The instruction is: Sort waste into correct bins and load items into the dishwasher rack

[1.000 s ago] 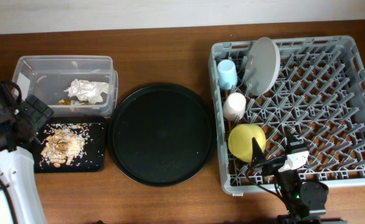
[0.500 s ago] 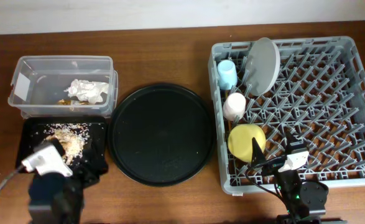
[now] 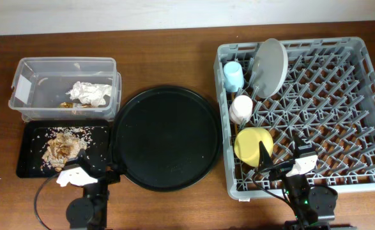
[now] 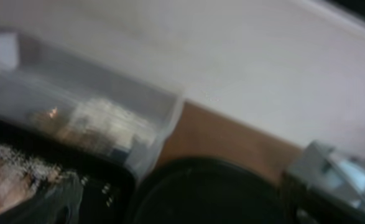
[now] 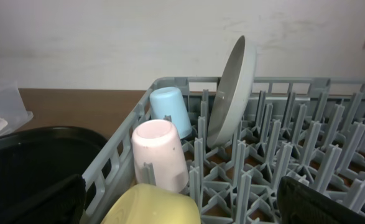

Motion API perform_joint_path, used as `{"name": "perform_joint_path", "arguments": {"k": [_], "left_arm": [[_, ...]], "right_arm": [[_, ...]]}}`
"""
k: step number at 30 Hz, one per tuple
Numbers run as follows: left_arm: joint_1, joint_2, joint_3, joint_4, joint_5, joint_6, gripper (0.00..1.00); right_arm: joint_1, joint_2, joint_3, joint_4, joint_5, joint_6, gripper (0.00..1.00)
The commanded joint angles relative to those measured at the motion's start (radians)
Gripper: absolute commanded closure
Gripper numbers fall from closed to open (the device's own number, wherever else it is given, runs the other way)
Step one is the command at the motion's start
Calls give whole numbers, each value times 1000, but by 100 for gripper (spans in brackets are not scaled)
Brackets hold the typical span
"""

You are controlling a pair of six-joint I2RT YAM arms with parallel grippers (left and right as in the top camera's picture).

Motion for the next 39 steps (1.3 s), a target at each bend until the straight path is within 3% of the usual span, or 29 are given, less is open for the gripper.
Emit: {"name": "perform_joint_path", "arguments": {"k": [1,4,5,9,39], "left_arm": [[13,-22,-8,-24,-47,182,1],[13,-22,-8,-31,3,443,1],[13,-22,-8,-32,14,451,1],[13,-22,-8,-32,69,451,1],[13,-22,-8,-32,66,451,1]], "right_arm": [[-5,-8,-7,-3,-5,5,2],[-6,-8,-7,-3,-5,5,2],[-6,-8,-7,-3,-5,5,2],[-6,-8,-7,-3,-5,5,2],[-6,-8,-7,-3,-5,5,2]]}}
